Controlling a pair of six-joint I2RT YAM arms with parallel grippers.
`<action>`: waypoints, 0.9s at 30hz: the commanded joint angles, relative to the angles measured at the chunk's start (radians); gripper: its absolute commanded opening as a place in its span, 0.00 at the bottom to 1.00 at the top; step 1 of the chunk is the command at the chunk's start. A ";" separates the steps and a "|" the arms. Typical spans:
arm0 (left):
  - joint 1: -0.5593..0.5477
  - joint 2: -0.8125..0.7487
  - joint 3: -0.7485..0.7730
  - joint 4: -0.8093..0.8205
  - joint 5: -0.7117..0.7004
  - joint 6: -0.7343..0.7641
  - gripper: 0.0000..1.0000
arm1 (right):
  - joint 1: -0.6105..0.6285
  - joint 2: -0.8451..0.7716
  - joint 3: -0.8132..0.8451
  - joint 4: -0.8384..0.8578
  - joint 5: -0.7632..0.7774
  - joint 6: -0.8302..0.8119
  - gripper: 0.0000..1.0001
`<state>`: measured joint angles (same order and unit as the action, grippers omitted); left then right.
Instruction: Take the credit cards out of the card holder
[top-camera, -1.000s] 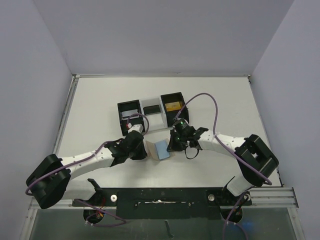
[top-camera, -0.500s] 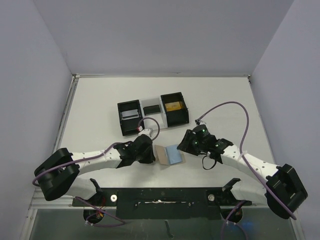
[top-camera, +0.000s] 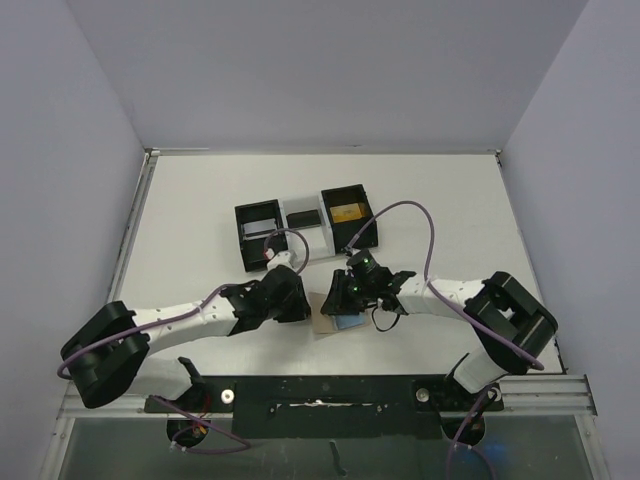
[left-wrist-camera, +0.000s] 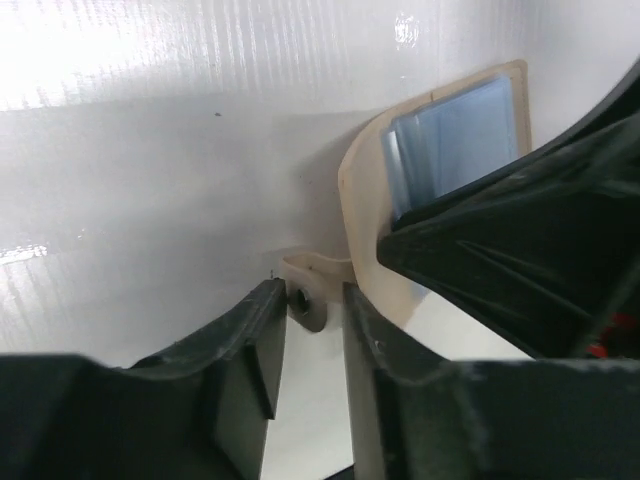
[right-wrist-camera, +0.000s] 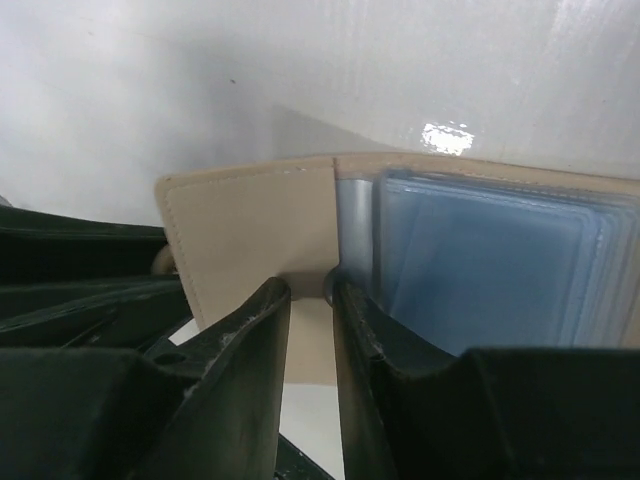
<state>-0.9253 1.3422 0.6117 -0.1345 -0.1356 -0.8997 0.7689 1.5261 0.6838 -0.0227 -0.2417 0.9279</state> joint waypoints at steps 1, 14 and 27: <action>0.019 -0.101 -0.017 0.038 -0.040 -0.105 0.37 | 0.001 0.015 0.006 0.045 0.018 0.022 0.25; 0.106 -0.157 -0.123 0.178 0.095 -0.120 0.64 | 0.001 0.025 0.004 0.064 0.014 0.033 0.24; 0.104 0.014 -0.020 0.049 0.054 -0.032 0.35 | -0.011 -0.123 0.040 -0.063 0.102 -0.010 0.24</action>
<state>-0.8227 1.3327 0.5335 -0.0681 -0.0574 -0.9813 0.7712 1.5070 0.6785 -0.0429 -0.2100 0.9485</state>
